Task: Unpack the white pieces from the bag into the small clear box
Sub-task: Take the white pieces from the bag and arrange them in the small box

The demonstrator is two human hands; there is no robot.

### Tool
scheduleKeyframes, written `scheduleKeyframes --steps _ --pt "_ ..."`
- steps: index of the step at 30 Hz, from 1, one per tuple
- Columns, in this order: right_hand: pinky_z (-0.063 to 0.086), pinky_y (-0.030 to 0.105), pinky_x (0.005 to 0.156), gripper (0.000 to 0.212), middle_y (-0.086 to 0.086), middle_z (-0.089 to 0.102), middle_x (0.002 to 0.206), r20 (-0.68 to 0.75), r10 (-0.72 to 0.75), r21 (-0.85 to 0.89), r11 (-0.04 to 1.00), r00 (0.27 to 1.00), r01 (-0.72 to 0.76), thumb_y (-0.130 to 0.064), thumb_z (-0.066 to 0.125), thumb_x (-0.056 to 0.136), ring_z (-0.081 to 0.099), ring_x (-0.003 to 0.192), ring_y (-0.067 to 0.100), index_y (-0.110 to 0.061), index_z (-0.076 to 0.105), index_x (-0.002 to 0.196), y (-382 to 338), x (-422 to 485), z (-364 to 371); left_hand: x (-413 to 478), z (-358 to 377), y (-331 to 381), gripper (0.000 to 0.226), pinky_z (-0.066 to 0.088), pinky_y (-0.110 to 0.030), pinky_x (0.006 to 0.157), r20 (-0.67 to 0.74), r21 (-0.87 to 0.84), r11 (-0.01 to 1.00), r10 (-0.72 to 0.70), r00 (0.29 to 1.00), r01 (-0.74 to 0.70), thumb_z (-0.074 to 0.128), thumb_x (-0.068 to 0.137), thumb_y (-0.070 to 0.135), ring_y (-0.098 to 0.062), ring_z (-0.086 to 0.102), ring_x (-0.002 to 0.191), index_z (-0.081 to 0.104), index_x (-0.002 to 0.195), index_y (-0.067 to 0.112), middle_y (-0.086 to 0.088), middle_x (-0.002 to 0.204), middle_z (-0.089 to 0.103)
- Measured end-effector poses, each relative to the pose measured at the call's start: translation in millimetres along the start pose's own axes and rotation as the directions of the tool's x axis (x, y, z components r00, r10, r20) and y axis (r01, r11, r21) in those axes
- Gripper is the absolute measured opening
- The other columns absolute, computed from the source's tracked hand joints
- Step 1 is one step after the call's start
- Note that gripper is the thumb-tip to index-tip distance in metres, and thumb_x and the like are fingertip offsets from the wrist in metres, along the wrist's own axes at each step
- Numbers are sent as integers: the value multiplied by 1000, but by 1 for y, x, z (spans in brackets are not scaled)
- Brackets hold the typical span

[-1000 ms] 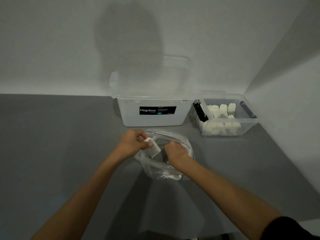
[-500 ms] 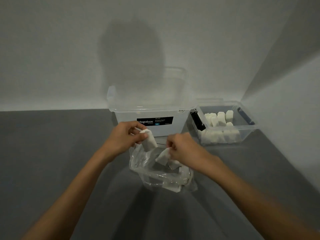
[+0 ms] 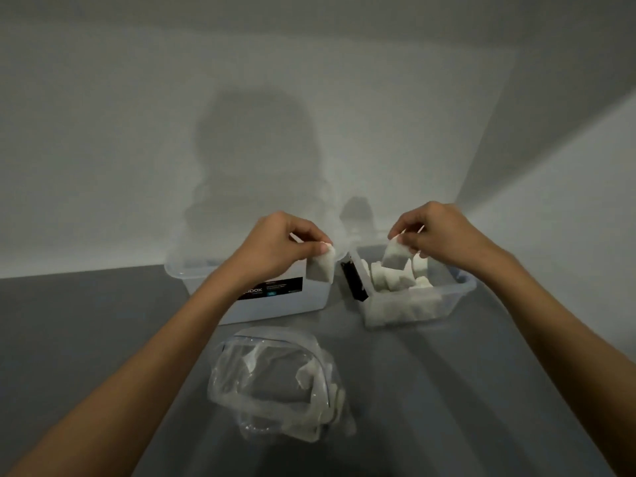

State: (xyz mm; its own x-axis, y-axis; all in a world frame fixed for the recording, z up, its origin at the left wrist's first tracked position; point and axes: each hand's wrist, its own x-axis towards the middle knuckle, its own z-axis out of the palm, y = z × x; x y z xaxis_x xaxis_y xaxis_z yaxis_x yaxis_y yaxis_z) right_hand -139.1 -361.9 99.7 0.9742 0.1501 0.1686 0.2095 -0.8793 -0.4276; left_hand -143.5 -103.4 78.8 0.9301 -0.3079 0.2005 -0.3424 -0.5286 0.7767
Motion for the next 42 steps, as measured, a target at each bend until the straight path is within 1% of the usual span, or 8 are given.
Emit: scheduleKeyframes --steps 5,7,10,13,18,24,34,42 --pt "40 -1 55 29 4 66 75 -58 -3 -87 996 998 -2 8 52 84 53 57 0 -8 73 94 53 28 -11 60 41 24 7 41 -5 58 6 73 996 48 999 -49 70 85 17 2 57 56 75 89 18 5 68 68" --pt "39 3 60 26 8 70 83 -45 -5 -97 995 999 1 8 53 84 56 64 9 -6 73 93 70 37 -10 81 62 28 5 42 -8 58 18 124 990 60 998 -61 68 85 17 0 57 57 73 86 17 5 66 65" --pt "45 18 73 29 9 70 92 -15 -2 -100 995 1000 0 9 51 83 58 75 15 -6 74 92 98 52 -2 113 97 25 7 46 -20 69 57 226 973 33 998 -45 68 86 20 -10 60 75 73 89 17 0 83 70" --pt "49 22 73 30 9 69 94 33 8 -119 993 999 -4 8 50 83 61 78 17 -9 74 89 125 69 10 139 131 13 10 52 -32 80 99 340 940 -33 995 -2 67 86 19 -17 63 86 73 94 15 -4 96 71" --pt "56 33 78 25 10 68 96 135 33 -151 988 990 -12 8 52 83 64 82 23 -8 71 86 159 90 31 164 182 -9 10 54 -35 83 176 505 862 -162 971 52 68 85 21 -20 64 89 70 95 17 -3 101 69" --pt "42 28 65 20 6 61 104 255 37 -349 935 966 56 -2 52 89 61 87 24 -13 66 99 181 100 54 181 227 -21 14 52 -32 86 245 539 840 -228 942 64 67 86 20 -20 62 92 68 100 16 -4 107 67" --pt "48 35 85 26 13 61 115 309 -59 -546 807 949 227 4 52 89 62 105 31 -6 62 112 196 121 88 194 236 -38 11 51 -37 91 235 594 796 -309 921 115 70 84 22 -20 62 95 68 94 20 -3 108 66" --pt "47 34 71 26 13 60 104 201 -112 -479 855 973 197 11 53 84 64 92 30 -5 60 103 194 124 86 196 211 -42 11 51 -38 90 198 618 772 -338 920 150 71 83 27 -19 62 94 68 92 22 0 103 67"
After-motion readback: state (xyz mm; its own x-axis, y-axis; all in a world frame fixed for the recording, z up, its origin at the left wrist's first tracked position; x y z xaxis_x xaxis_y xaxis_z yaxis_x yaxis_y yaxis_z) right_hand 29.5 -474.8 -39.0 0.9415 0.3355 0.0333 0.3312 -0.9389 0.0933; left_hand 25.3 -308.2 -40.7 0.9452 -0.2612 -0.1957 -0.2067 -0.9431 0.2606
